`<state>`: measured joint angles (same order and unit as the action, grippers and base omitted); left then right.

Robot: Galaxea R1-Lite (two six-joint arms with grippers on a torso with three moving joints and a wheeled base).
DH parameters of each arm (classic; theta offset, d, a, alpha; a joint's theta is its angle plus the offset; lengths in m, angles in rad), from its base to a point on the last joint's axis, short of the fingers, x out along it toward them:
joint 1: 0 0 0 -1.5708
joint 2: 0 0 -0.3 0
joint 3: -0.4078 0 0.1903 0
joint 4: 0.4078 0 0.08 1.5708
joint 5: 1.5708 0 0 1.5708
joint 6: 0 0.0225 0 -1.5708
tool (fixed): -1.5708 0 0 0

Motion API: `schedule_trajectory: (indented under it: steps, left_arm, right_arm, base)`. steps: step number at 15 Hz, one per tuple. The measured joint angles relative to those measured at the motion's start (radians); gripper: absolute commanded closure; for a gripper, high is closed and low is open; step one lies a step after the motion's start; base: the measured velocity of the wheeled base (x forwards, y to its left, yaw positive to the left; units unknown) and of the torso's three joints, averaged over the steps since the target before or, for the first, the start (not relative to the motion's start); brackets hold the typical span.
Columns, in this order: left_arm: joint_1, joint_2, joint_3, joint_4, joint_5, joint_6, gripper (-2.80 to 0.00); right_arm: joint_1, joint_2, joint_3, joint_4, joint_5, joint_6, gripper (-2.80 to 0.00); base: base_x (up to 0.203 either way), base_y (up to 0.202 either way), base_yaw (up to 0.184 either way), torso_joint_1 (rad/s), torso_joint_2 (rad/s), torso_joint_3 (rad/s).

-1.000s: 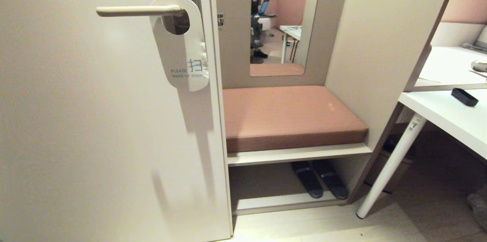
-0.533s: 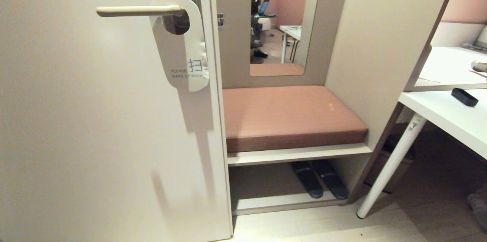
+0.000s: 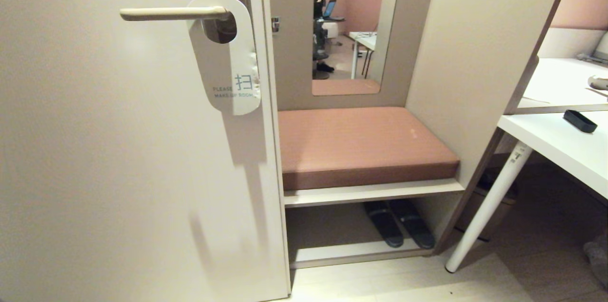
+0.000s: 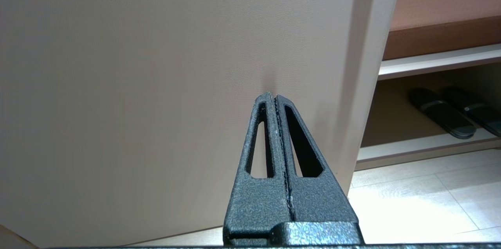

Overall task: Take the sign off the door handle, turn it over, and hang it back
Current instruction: Take down the sign

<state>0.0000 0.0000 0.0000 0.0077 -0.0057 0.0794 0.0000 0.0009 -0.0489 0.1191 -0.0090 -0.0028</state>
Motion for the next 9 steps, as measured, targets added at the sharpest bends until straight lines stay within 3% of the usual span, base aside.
schedule_trajectory:
  steps: [4,9]
  left_arm:
    - [0.0,0.0,0.0,-0.001,-0.001,-0.001,0.0]
    - [0.0,0.0,0.0,-0.001,0.0,-0.001,0.0]
  right_arm:
    - [0.0,0.0,0.0,0.0,-0.001,0.0,0.0]
    - [0.0,0.0,0.0,0.0,0.0,0.0,0.0]
  base:
    - [0.003,0.036,-0.008,0.002,0.0,0.001]
    - [0.0,0.186,-0.001,0.006,0.0,0.003]
